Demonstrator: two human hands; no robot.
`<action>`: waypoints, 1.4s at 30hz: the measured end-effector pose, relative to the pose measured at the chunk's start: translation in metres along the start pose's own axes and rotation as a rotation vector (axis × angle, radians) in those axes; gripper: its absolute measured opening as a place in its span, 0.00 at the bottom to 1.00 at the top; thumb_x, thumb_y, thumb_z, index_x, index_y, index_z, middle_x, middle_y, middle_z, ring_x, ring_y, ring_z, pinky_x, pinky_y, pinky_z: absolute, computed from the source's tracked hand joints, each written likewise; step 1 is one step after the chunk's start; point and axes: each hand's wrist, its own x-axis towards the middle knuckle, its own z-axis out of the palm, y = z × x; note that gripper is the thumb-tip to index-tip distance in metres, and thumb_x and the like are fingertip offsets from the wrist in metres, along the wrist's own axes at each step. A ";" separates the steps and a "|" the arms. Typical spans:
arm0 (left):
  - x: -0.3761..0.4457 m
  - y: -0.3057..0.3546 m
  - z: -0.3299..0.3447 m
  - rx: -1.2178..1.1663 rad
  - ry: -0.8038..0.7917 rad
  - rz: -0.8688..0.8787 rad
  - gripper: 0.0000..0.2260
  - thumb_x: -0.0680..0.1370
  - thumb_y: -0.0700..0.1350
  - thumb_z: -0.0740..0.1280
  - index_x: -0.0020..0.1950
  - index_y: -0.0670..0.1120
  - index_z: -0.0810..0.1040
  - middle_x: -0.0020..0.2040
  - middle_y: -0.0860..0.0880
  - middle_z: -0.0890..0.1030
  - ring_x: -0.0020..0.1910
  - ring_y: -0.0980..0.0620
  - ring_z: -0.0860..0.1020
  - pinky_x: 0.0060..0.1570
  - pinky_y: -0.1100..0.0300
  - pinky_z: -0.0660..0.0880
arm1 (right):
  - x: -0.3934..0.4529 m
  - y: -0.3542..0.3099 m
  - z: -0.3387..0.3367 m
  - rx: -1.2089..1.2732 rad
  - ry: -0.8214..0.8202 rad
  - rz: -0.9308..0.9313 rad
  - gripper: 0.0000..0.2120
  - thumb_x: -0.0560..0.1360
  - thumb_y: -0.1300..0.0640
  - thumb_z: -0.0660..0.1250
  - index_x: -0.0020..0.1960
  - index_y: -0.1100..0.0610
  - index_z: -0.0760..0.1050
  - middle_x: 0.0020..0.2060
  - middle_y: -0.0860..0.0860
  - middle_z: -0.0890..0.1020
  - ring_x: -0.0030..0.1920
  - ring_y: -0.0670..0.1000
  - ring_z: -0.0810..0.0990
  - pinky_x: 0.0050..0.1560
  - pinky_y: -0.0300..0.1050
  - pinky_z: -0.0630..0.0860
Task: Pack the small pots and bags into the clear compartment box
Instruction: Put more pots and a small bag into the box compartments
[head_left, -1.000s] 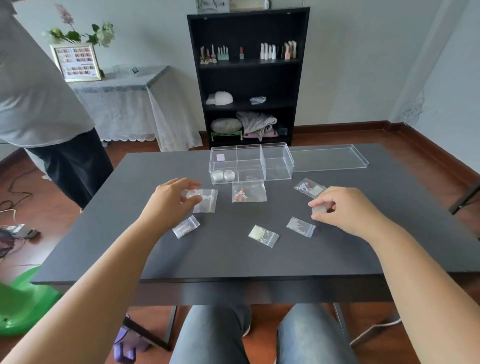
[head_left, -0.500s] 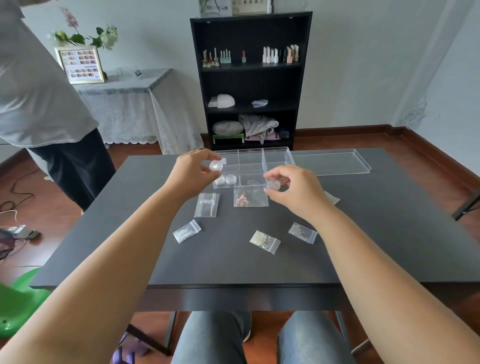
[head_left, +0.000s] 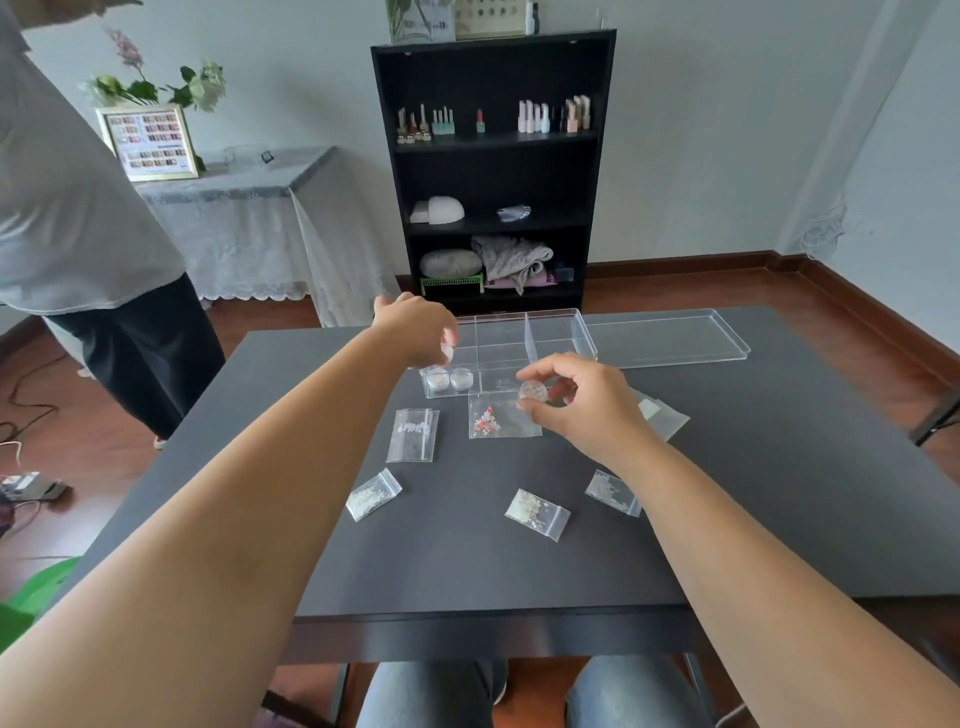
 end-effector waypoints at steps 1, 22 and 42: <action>0.000 0.000 -0.003 -0.017 -0.027 -0.014 0.09 0.75 0.51 0.68 0.54 0.61 0.78 0.56 0.58 0.79 0.62 0.48 0.70 0.63 0.41 0.63 | 0.000 0.000 -0.001 0.002 0.002 -0.006 0.11 0.70 0.54 0.76 0.48 0.42 0.80 0.42 0.41 0.80 0.42 0.43 0.75 0.37 0.27 0.71; -0.008 -0.006 -0.012 -0.064 -0.147 -0.031 0.05 0.78 0.50 0.67 0.49 0.60 0.80 0.57 0.58 0.81 0.63 0.50 0.72 0.65 0.28 0.54 | 0.001 0.001 -0.001 0.016 0.009 0.004 0.10 0.70 0.50 0.76 0.43 0.36 0.77 0.42 0.35 0.79 0.44 0.40 0.75 0.38 0.33 0.70; -0.046 -0.027 0.064 -0.796 0.278 -0.178 0.20 0.80 0.54 0.61 0.71 0.50 0.71 0.71 0.48 0.72 0.68 0.46 0.70 0.64 0.53 0.66 | 0.116 -0.032 0.033 -0.173 -0.220 0.002 0.11 0.71 0.58 0.74 0.53 0.52 0.82 0.44 0.46 0.81 0.44 0.46 0.79 0.42 0.35 0.73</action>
